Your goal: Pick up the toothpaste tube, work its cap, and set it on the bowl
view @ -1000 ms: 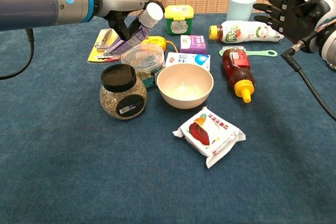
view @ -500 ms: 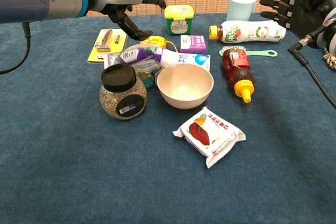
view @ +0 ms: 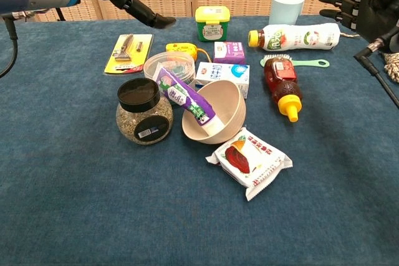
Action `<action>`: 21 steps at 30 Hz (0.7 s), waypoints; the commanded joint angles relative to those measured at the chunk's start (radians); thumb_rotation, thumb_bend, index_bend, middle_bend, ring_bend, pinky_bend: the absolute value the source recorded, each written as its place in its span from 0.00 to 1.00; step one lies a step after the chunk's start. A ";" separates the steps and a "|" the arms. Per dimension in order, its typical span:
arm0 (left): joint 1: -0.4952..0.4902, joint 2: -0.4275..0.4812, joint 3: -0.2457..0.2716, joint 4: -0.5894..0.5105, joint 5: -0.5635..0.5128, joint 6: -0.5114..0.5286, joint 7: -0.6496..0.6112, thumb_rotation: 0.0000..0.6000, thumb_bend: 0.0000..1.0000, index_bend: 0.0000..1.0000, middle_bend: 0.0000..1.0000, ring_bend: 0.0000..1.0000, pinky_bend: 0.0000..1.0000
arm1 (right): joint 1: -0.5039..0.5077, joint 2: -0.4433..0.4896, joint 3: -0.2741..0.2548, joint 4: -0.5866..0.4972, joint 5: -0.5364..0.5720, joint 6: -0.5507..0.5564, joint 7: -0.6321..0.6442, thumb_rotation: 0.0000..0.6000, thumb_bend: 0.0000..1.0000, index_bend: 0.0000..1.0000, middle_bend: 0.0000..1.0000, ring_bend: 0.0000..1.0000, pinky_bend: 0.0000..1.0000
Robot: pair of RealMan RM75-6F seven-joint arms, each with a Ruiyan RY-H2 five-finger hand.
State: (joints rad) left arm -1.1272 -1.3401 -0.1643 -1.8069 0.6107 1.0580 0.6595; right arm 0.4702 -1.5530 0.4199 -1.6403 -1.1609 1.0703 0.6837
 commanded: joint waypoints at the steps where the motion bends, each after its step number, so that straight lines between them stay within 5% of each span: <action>1: 0.047 0.037 0.003 -0.041 0.048 0.047 -0.042 0.52 0.35 0.00 0.00 0.00 0.13 | 0.001 0.011 -0.004 0.006 -0.006 -0.005 -0.010 0.28 0.00 0.00 0.00 0.00 0.00; 4: 0.079 0.069 0.010 -0.076 0.078 0.074 -0.059 0.63 0.35 0.00 0.00 0.00 0.13 | 0.003 0.027 -0.012 0.010 -0.016 -0.009 -0.026 0.30 0.00 0.00 0.00 0.00 0.00; 11: 0.193 0.146 0.051 -0.176 0.177 0.187 -0.096 0.84 0.35 0.00 0.00 0.00 0.13 | 0.007 0.076 -0.026 0.016 -0.031 -0.016 -0.085 0.60 0.00 0.00 0.00 0.00 0.00; 15: 0.269 0.175 0.079 -0.210 0.238 0.261 -0.124 0.88 0.35 0.01 0.00 0.01 0.15 | 0.005 0.099 -0.041 0.033 -0.039 -0.012 -0.127 0.76 0.00 0.00 0.00 0.00 0.00; 21: 0.386 0.210 0.126 -0.227 0.344 0.367 -0.159 0.94 0.35 0.17 0.06 0.11 0.21 | -0.012 0.128 -0.066 0.073 -0.070 0.030 -0.190 0.88 0.00 0.00 0.00 0.00 0.00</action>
State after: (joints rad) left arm -0.7761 -1.1463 -0.0595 -2.0257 0.9211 1.3927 0.5162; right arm 0.4667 -1.4350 0.3634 -1.5845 -1.2196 1.0815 0.5182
